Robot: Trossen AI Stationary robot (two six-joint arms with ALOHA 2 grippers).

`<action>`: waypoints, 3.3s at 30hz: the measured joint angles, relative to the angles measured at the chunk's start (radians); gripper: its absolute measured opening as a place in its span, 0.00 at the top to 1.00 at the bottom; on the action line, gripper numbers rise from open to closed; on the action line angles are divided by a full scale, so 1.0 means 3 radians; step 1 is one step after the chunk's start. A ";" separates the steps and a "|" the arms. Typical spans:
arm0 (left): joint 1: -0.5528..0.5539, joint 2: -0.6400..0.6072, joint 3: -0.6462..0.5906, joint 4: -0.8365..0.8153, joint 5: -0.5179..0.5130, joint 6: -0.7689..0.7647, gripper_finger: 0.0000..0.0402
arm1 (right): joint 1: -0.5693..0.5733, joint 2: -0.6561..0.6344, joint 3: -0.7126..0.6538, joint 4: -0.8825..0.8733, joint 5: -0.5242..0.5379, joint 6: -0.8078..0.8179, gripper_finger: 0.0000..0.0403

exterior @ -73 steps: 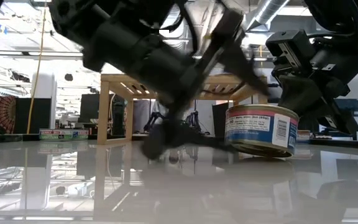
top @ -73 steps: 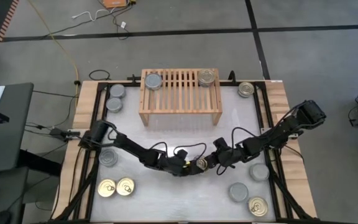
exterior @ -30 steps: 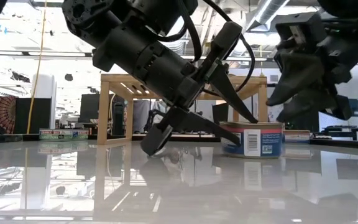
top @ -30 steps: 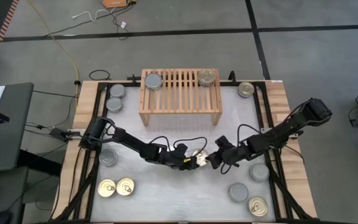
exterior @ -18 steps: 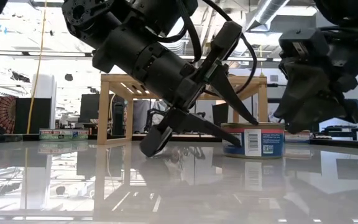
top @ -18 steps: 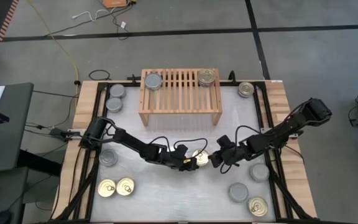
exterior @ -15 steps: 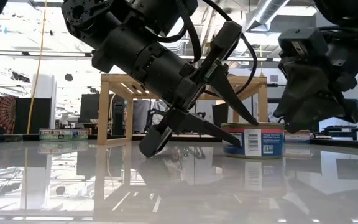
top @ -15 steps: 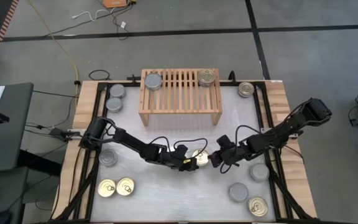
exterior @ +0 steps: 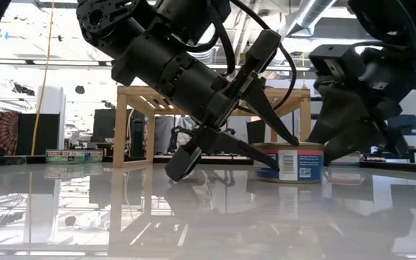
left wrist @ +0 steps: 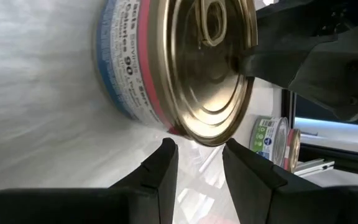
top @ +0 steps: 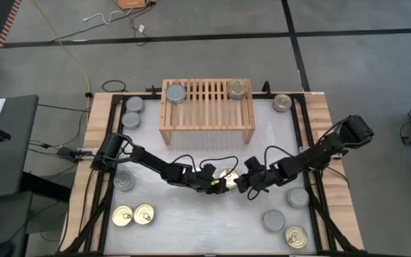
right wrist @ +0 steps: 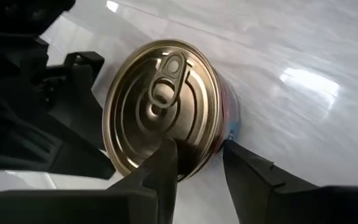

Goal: Stack canned seafood by type on shelf
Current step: Stack the blue-pink tuna can on top of the other blue-pink can on the shelf

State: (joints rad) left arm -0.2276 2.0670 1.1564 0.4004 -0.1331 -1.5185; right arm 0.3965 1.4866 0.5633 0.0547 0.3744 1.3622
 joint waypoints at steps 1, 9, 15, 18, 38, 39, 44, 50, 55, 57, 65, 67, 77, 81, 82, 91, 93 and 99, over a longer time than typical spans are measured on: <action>0.0001 0.0000 0.0000 -0.0003 0.0010 0.0005 0.70 | 0.0000 -0.0012 0.0000 -0.0006 -0.0001 -0.0017 0.63; 0.0013 -0.0001 0.0001 -0.0023 0.0120 0.0051 0.70 | -0.0043 -0.0050 -0.0005 -0.0027 -0.0022 -0.0028 0.70; 0.0062 -0.0003 0.0004 0.0029 0.0328 0.0102 0.70 | -0.0043 -0.0054 -0.0004 -0.0019 -0.0020 -0.0029 0.81; 0.0088 -0.0005 0.0006 0.0084 0.0467 0.0154 0.70 | -0.0043 -0.0057 -0.0004 -0.0032 -0.0019 -0.0030 0.84; 0.0048 -0.0322 0.0006 -0.0461 0.0144 0.0358 0.70 | -0.0042 -0.0054 -0.0003 -0.0088 -0.0061 -0.0118 0.86; 0.0037 -0.0401 0.0006 -0.0604 0.0064 0.0403 0.70 | -0.0041 -0.0053 -0.0004 -0.0092 -0.0082 -0.0119 0.86; -0.0049 -0.0752 0.0006 -0.1303 -0.0415 0.0658 0.70 | -0.0039 -0.0041 -0.0018 -0.0146 -0.0169 -0.0139 0.86; -0.0045 -0.0816 0.0006 -0.1399 -0.0437 0.0960 0.70 | -0.0042 -0.0040 -0.0017 -0.0156 -0.0164 -0.0182 0.86; 0.0007 -0.0816 0.0006 -0.1433 -0.0432 0.1022 0.70 | -0.0043 -0.0041 -0.0015 -0.0101 -0.0154 -0.0182 0.86; 0.0022 -0.0815 0.0006 -0.1437 -0.0383 0.1020 0.70 | -0.0043 -0.0043 -0.0014 -0.0092 -0.0146 -0.0182 0.86; 0.0024 -0.0815 0.0006 -0.1423 -0.0340 0.1111 0.64 | -0.0042 -0.0046 -0.0012 -0.0081 -0.0141 -0.0181 0.86; 0.0025 -0.0815 0.0006 -0.1424 -0.0329 0.1122 0.58 | -0.0042 -0.0047 -0.0012 -0.0080 -0.0171 -0.0182 0.86; 0.0025 -0.0814 0.0006 -0.1427 -0.0268 0.1079 0.11 | -0.0042 -0.0048 -0.0010 -0.0077 -0.0193 -0.0191 0.86; 0.0025 -0.0814 0.0006 -0.1426 -0.0269 0.0943 0.02 | -0.0042 -0.0049 -0.0008 -0.0078 -0.0217 -0.0190 0.86; 0.0024 -0.0814 0.0006 -0.1427 -0.0269 0.0894 0.03 | -0.0042 -0.0050 -0.0008 -0.0079 -0.0241 -0.0188 0.86; 0.0009 -0.0813 0.0005 -0.1427 -0.0269 0.0625 0.06 | -0.0043 -0.0487 -0.0006 -0.0741 -0.0361 -0.0106 0.93; -0.0001 -0.0813 0.0005 -0.1427 -0.0269 0.0619 0.06 | -0.0042 -0.0640 -0.0006 -0.0931 -0.0319 -0.0091 0.96; -0.0011 -0.0813 0.0005 -0.1496 -0.0204 0.0606 0.06 | 0.0052 -0.0887 0.0008 -0.1032 -0.0291 0.0054 0.96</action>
State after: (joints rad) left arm -0.2310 1.8233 1.1580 -0.0483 -0.1944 -1.3365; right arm 0.4120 1.2205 0.5656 -0.2548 0.2872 1.3783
